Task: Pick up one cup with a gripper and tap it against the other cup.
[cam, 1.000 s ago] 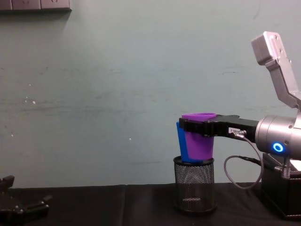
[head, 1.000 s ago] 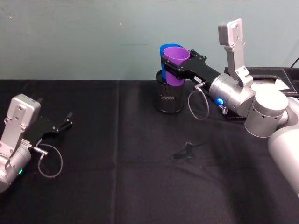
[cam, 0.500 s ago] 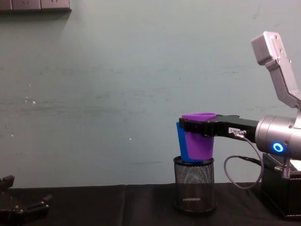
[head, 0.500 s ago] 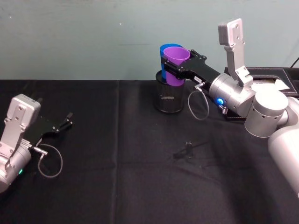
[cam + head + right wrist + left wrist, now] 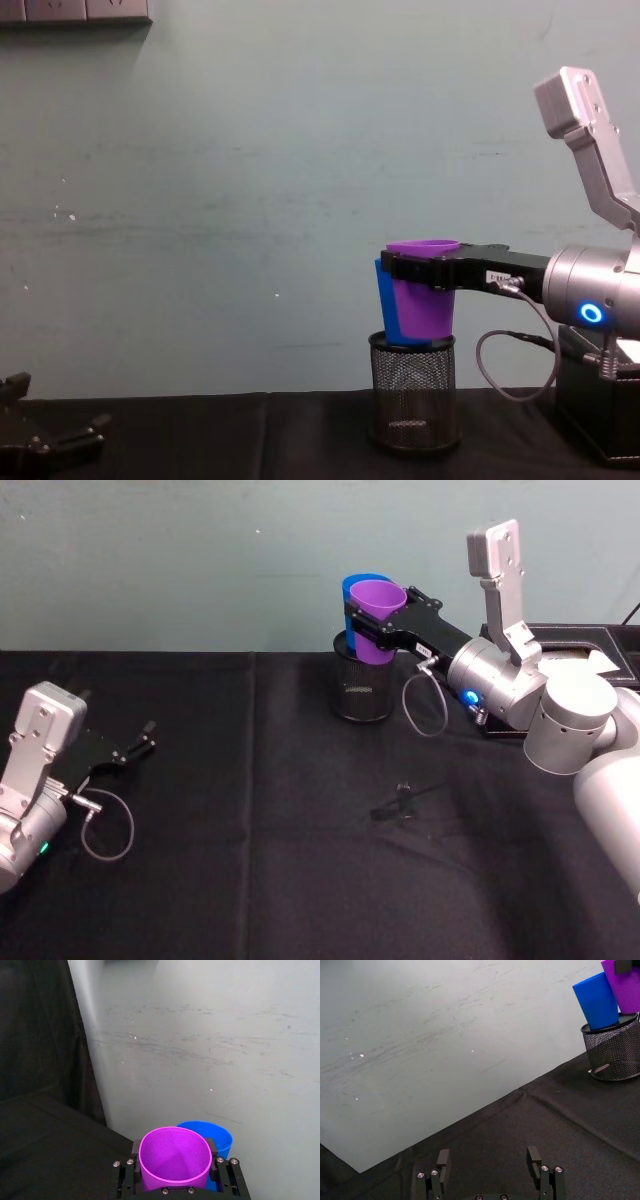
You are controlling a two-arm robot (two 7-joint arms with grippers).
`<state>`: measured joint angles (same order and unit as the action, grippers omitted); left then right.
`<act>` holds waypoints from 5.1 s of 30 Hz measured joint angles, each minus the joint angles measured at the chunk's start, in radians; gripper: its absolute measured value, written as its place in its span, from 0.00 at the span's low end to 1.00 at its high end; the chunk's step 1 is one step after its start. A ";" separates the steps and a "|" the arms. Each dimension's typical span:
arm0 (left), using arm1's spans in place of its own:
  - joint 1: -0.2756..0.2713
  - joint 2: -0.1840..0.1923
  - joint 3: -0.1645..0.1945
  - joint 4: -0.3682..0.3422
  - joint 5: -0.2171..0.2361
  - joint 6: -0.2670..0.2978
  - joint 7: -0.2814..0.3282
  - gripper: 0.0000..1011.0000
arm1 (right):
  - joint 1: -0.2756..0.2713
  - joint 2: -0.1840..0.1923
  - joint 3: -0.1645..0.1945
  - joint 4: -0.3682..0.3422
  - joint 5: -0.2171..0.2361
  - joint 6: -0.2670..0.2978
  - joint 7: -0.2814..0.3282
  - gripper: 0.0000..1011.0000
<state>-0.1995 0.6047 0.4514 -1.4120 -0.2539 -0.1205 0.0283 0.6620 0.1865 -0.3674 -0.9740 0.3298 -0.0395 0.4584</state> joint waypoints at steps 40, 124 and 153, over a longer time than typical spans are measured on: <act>0.000 0.000 0.000 0.000 0.000 0.000 0.000 0.99 | -0.345 0.144 -0.014 -0.370 0.046 0.023 -0.016 0.73; 0.000 0.000 0.000 0.000 0.000 0.000 0.000 0.99 | -0.451 0.104 0.023 -0.365 -0.016 -0.187 0.016 0.99; 0.000 0.000 0.000 0.000 0.000 0.000 0.000 0.99 | -0.462 0.054 0.165 -0.461 -0.100 0.101 -0.332 0.99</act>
<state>-0.1995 0.6047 0.4514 -1.4120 -0.2539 -0.1205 0.0283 0.1999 0.2409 -0.2023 -1.4349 0.2294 0.0613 0.1264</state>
